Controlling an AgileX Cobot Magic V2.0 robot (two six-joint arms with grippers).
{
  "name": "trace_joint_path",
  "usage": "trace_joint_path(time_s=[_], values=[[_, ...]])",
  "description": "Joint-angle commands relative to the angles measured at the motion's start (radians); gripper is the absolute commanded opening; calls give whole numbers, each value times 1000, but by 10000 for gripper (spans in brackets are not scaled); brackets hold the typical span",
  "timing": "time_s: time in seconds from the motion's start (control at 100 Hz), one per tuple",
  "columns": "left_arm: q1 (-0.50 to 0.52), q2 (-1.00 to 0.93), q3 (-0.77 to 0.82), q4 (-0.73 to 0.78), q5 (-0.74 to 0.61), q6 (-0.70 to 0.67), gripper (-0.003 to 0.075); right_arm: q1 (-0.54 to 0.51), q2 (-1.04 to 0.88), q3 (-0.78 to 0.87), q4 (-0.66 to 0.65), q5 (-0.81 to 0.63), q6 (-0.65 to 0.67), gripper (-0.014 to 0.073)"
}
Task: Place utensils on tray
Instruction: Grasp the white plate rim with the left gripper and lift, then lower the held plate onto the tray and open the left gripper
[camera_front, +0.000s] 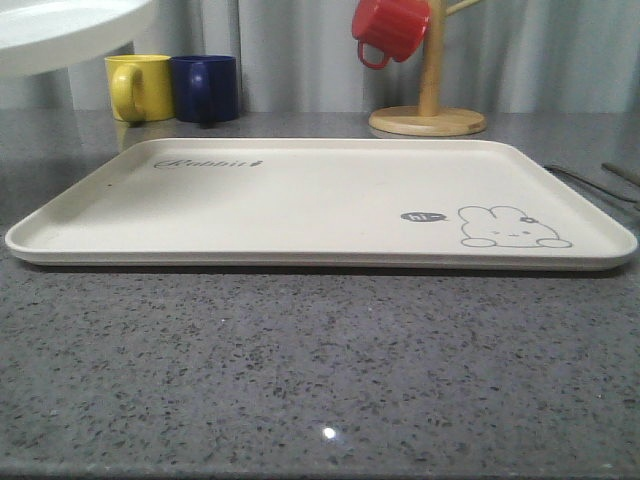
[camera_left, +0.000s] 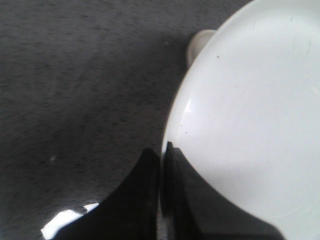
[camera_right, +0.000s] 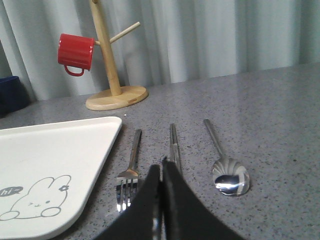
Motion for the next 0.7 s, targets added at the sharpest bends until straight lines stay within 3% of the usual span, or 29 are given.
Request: trace_joint_path(time_s=[0.0,0.15,0.27,0.51,0.69], values=[[-109,-35,-39,9,-57,-59,-18,-4,-24,-18,-3,-82,-8,-78],[-270,18,-84,50,-83,-103,-18,-4,-24,-18,-3,-82,-8,-78],[-339,78,-117,50,-86,-112,-18,-4,-24,-18,-3,-82,-8,-78],[-374,166,-129,65,-134,-157,-18,-4,-24,-18,-3,-82,-8,-78],[-374,196,-129,164,-159,-217,-18,-4,-24,-18,-3,-82,-8,-78]])
